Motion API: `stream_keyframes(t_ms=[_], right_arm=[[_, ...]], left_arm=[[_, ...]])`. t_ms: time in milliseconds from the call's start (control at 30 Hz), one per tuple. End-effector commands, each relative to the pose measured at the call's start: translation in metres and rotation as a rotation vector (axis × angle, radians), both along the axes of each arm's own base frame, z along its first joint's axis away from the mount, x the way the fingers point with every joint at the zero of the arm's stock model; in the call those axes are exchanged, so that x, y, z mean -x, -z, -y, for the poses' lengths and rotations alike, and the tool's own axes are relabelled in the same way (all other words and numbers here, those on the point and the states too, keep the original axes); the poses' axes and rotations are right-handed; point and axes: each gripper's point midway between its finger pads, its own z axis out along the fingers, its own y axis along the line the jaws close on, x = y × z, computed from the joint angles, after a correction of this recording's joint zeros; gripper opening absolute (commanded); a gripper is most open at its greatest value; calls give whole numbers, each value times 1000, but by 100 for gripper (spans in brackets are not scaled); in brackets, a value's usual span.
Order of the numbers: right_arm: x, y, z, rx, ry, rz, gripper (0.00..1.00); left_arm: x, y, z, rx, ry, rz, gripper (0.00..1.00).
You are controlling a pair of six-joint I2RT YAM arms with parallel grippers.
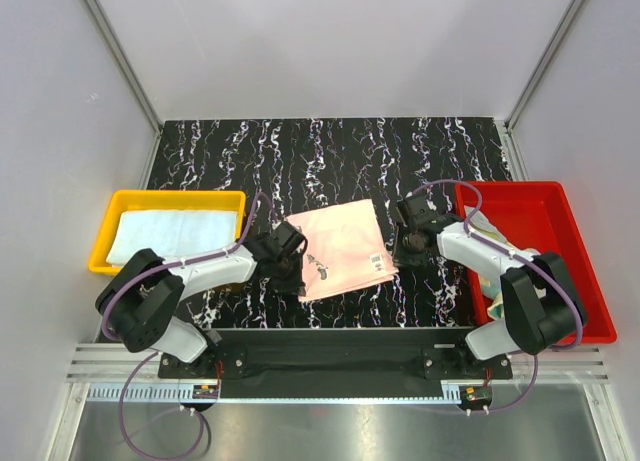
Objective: Fold and stack the towels
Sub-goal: Fold the towel
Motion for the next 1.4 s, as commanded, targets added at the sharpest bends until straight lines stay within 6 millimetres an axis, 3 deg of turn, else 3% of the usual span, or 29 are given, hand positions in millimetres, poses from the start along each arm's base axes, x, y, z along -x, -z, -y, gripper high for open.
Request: stream_keyframes(t_ms=[0, 133, 267, 400, 833, 867, 900, 1000, 1033, 1067, 1100, 1133, 1200, 1233, 1267, 1300, 1333, 1367], right_arm=[[-7, -9, 4, 29, -1, 48, 0], [4, 7, -5, -30, 0, 7, 0], [9, 11, -16, -90, -15, -14, 0], [12, 10, -22, -135, -23, -8, 0], [22, 28, -10, -89, -4, -36, 0], [22, 28, -10, -90, -5, -38, 2], [23, 27, -10, -89, -3, -39, 14], [21, 15, -5, -63, -2, -20, 27], [13, 5, -6, -60, -11, 9, 32], [6, -8, -5, -47, -16, 37, 34], [9, -9, -3, -40, -27, 32, 37], [-5, -23, -3, -23, -39, 82, 39], [-20, -33, -7, -25, -74, 121, 40], [-35, -46, -12, -27, -121, 169, 40], [-39, -53, -24, -77, -180, 172, 39], [-47, -51, -29, -76, -217, 167, 39], [-64, -66, -37, -79, -269, 221, 38], [-70, -69, -46, -100, -308, 232, 37]], left_arm=[[-4, 8, -20, -92, -18, 40, 0], [-5, -6, -19, -66, -22, 68, 0], [-6, -20, -20, -60, -24, 92, 0], [-1, -14, -23, -68, -21, 71, 0], [14, -1, -13, -26, 26, 35, 0], [15, -2, -11, -22, 33, 36, 0], [16, -2, -11, -21, 37, 35, 0], [14, -13, -8, -6, 62, 54, 23], [11, -19, -8, -9, 65, 68, 38], [2, -36, -7, -16, 82, 119, 50], [-4, -45, -9, -34, 89, 151, 50], [-11, -58, -9, -41, 93, 185, 57], [-43, -84, -19, -94, 93, 285, 59], [-53, -89, -21, -98, 91, 302, 59], [-73, -94, -32, -105, 80, 329, 59], [-89, -99, -30, -95, 82, 346, 59], [-99, -100, -30, -86, 88, 357, 59], [-117, -103, -39, -102, 88, 382, 56]])
